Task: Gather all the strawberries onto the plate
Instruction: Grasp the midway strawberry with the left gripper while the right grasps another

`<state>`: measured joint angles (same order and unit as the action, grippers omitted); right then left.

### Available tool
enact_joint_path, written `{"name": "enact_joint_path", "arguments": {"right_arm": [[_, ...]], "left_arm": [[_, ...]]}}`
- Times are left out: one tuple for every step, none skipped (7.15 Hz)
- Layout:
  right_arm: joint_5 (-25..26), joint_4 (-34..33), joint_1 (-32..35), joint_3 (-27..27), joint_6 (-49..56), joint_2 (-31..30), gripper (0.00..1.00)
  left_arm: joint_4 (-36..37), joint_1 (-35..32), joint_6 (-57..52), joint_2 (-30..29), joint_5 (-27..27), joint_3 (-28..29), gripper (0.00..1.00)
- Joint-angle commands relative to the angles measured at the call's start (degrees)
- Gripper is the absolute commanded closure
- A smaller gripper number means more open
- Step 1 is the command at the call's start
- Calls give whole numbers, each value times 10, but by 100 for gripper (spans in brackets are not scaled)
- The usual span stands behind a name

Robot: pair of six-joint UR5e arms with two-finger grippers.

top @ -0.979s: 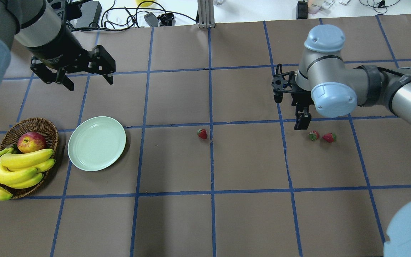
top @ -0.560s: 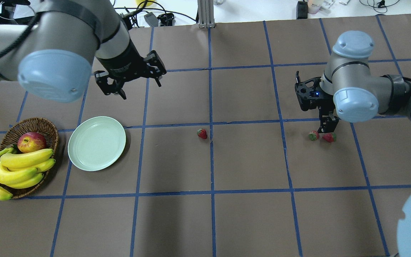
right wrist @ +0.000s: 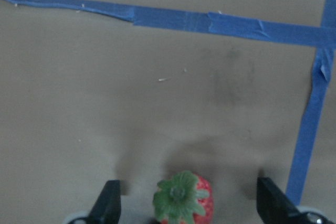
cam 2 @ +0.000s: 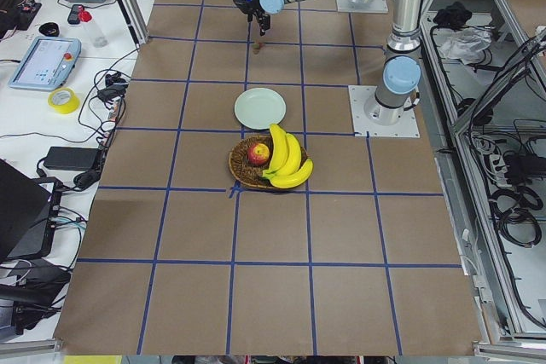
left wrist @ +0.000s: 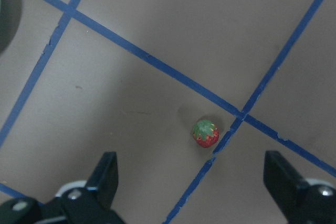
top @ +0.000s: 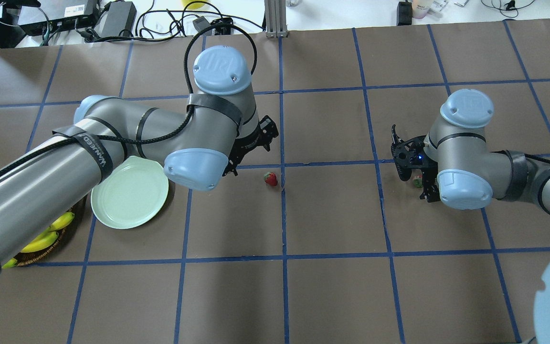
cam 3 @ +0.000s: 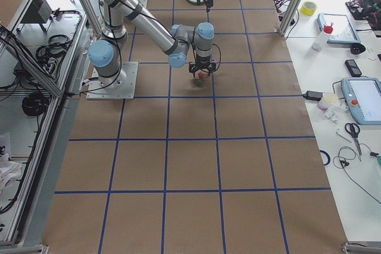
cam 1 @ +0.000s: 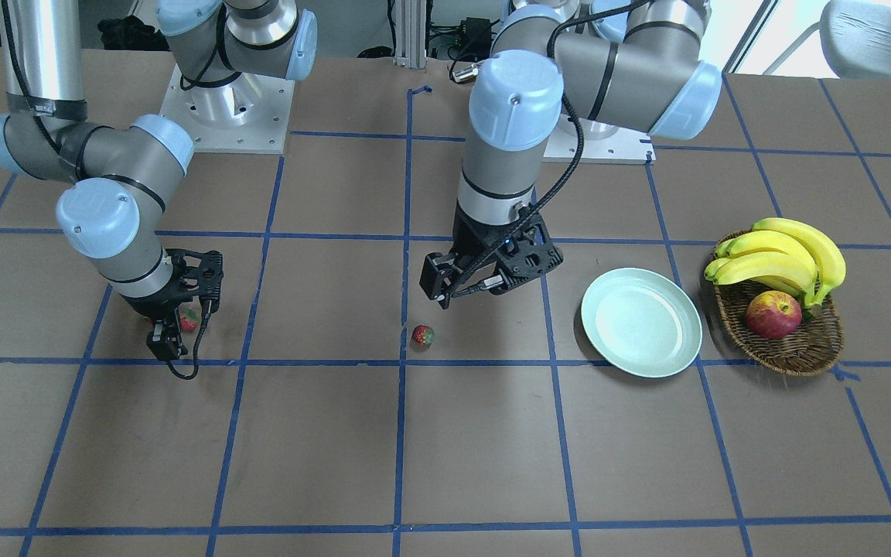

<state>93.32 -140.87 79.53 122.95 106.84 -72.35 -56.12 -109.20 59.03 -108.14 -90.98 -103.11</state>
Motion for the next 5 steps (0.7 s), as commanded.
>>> {"name": "enact_joint_path", "arguments": {"right_arm": [[6, -12, 1, 1, 3, -2, 82], [8, -12, 1, 1, -1, -7, 100], [9, -8, 3, 0, -4, -20, 100], [5, -6, 10, 0, -14, -29, 100], [2, 3, 32, -9, -51, -37, 100]], "left_arm": [[69, -11, 47, -46, -8, -16, 3], [85, -15, 77, -70, -1, -16, 8], [87, -20, 71, -83, 0, -13, 20], [87, -20, 58, -93, 1, -13, 44], [96, -19, 57, -98, 22, -13, 49]]}}
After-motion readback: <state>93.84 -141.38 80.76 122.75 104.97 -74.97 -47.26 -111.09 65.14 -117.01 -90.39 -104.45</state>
